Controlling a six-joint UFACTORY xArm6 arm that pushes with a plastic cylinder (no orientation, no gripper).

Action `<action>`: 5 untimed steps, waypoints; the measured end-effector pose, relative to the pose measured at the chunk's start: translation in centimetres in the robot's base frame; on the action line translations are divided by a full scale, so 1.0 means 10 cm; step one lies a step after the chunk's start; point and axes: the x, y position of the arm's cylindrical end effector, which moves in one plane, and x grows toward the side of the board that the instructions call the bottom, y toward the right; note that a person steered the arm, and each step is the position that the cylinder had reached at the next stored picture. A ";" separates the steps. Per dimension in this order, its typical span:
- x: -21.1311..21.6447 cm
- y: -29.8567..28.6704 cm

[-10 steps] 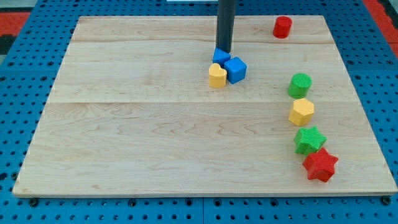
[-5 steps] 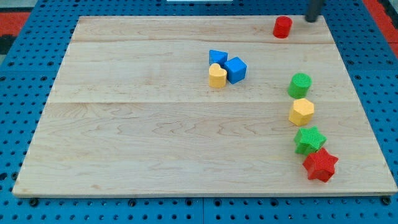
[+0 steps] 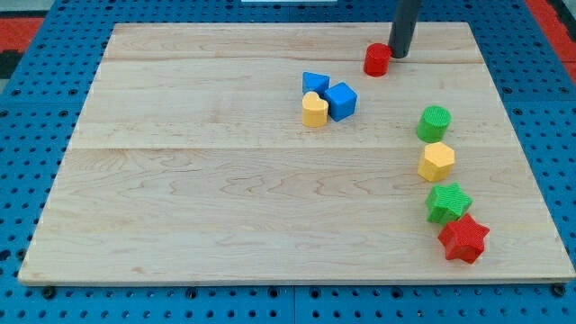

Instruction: Push red circle into left side of yellow heart

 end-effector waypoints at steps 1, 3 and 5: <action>0.08 -0.03; -0.21 -1.72; -0.08 -1.54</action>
